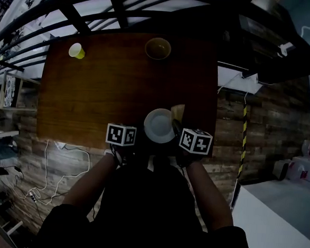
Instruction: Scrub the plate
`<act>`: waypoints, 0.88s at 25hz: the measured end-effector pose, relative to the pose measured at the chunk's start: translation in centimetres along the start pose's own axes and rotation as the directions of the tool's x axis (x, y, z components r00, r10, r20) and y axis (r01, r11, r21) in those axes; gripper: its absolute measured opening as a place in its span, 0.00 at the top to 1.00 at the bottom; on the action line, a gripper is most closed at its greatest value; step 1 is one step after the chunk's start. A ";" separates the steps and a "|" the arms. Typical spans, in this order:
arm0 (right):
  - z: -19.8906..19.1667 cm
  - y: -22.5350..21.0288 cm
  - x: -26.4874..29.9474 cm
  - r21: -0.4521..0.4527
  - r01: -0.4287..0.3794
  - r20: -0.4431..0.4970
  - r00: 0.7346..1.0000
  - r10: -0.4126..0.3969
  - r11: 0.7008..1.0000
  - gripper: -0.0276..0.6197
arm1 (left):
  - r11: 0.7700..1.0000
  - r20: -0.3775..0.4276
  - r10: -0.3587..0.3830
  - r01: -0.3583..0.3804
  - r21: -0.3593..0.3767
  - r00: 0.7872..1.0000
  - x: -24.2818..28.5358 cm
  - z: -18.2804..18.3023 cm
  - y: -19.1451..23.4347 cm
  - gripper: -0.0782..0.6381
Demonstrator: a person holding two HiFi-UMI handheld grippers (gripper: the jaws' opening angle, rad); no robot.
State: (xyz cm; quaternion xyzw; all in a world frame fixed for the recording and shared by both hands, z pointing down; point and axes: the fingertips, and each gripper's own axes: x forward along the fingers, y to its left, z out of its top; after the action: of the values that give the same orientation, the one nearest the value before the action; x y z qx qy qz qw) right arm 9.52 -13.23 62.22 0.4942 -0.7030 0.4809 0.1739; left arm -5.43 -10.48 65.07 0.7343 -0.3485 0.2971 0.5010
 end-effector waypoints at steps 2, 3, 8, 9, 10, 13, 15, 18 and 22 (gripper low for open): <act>0.3 -0.4 -0.3 0.005 0.003 0.012 1.000 -0.003 1.000 0.75 | 1.000 0.004 0.004 -0.004 0.000 1.000 0.0 0.0 -0.1 0.79; 0.4 -0.5 -0.5 0.003 0.004 0.013 1.000 -0.004 1.000 0.75 | 1.000 0.006 0.006 -0.006 -0.002 1.000 0.0 0.0 -0.1 0.79; 0.0 2.2 -0.1 -0.030 -0.037 -0.011 0.999 0.037 0.999 0.75 | 1.000 0.018 -0.005 0.005 -0.004 1.000 -0.5 -0.2 -1.3 0.79; -0.3 3.0 0.2 -0.040 -0.053 -0.023 0.998 0.052 0.998 0.75 | 1.000 0.022 -0.015 0.015 -0.005 1.000 -0.6 -0.3 -1.7 0.79; -0.7 3.9 0.6 -0.052 -0.068 -0.037 0.997 0.066 0.996 0.75 | 1.000 0.026 -0.024 0.024 -0.007 0.999 -0.8 -0.5 -2.1 0.79; -2.0 6.3 1.9 -0.088 -0.111 -0.083 0.991 0.104 0.990 0.75 | 0.999 0.022 -0.045 0.046 -0.027 0.999 -0.8 -1.4 -2.8 0.79; -2.9 7.8 2.8 -0.103 -0.144 -0.110 0.985 0.132 0.984 0.75 | 0.997 0.019 -0.059 0.060 -0.058 0.998 -0.7 -2.1 -2.9 0.79; -4.1 9.6 4.0 -0.095 -0.184 -0.145 0.975 0.170 0.978 0.75 | 0.992 0.024 -0.070 0.072 -0.101 0.997 -0.6 -2.7 -2.6 0.79; -5.3 10.2 5.0 -0.076 -0.196 -0.174 0.968 0.180 0.978 0.75 | 0.988 0.032 -0.080 0.084 -0.130 0.996 -0.5 -2.9 -2.2 0.79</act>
State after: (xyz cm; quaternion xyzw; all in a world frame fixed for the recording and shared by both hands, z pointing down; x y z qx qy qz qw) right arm -2.73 -10.86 63.15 0.3749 -0.7513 0.5016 0.2085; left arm -4.22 -7.06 64.43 0.7174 -0.3435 0.2429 0.5553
